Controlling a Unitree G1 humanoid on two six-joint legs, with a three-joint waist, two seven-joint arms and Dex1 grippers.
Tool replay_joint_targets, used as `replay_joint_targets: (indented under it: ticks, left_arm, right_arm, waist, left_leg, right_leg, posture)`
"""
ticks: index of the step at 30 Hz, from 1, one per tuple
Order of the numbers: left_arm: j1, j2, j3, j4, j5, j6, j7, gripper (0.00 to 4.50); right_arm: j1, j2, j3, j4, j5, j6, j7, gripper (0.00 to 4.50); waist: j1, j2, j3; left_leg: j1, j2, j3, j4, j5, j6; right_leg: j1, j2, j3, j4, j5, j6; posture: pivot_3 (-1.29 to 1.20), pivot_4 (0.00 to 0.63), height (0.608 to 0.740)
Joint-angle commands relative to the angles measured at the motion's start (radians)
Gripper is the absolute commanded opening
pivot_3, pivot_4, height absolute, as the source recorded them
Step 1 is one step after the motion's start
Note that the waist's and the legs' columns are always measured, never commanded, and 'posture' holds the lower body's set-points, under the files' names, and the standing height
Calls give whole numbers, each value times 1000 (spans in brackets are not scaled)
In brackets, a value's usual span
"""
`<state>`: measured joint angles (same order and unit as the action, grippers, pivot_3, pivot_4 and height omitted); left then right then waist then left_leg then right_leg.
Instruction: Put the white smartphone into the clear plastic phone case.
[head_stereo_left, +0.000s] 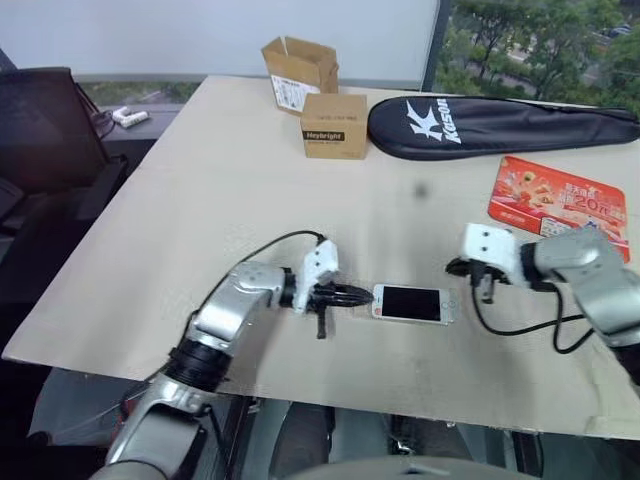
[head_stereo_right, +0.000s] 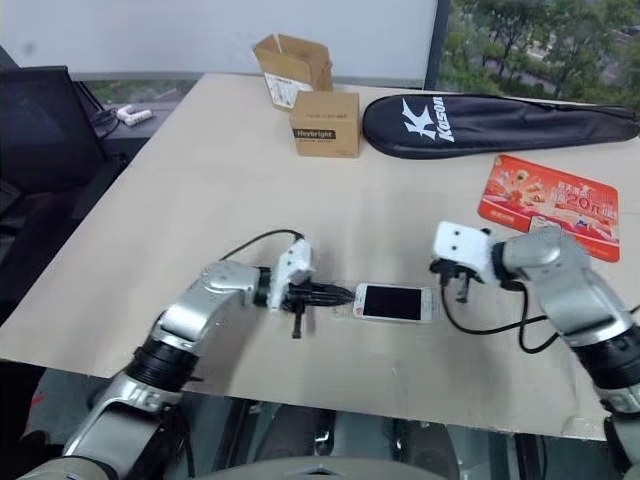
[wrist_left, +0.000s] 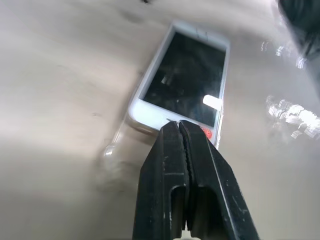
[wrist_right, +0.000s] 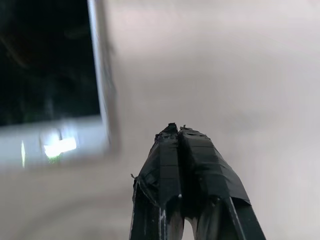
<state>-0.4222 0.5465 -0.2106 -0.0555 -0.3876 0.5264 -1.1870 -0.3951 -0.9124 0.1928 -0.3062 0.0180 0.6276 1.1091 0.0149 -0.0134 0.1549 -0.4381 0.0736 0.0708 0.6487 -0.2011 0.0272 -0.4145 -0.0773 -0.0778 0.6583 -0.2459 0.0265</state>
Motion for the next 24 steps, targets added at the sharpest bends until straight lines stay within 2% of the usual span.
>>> replay_joint_targets:
  ticks: [1,5,9,14,18,24]
  left_arm:
    - [-4,111,69,-84,-20,64,-2,0]
    - [74,236,-19,-42,99,12,-20,0]
    - [112,251,-90,-41,136,-5,-48,0]
    - [44,47,-138,17,178,13,87,0]
    - [31,-19,-153,32,192,24,113,0]
    - [28,-58,-168,45,202,27,132,0]
  right_arm:
    - [58,-70,-46,-78,38,28,34,23]
    - [105,-118,-4,-112,34,32,46,23]
    - [94,-96,35,-130,34,55,33,23]
    - [72,-80,92,-130,10,71,13,23]
    - [68,-84,107,-145,12,89,13,23]
    - [50,-60,148,-199,16,141,10,23]
  waist:
    - [0,-1,2]
    - [-7,1,3]
    - [1,0,5]
    - [25,4,3]
    - [27,2,4]
    - [27,2,4]
  left_leg:
    - [0,0,0,-1,0,0]
    - [4,0,3,-8,0,-1]
    - [5,0,3,-9,-1,-1]
    - [5,-2,3,-7,-1,-1]
    - [1,-3,2,2,-1,-1]
    - [2,-6,2,3,-1,-1]
  right_leg:
    - [0,0,0,0,1,2]
    - [0,2,3,-2,-1,5]
    - [-1,4,3,-3,-3,3]
    - [1,0,4,-3,-3,3]
    - [2,-3,4,-3,-3,4]
    - [2,-4,5,-2,-1,6]
  posture:
    - [0,150,732]
    - [0,150,732]
    - [0,150,732]
    - [0,150,732]
    - [0,150,732]
    - [0,150,732]
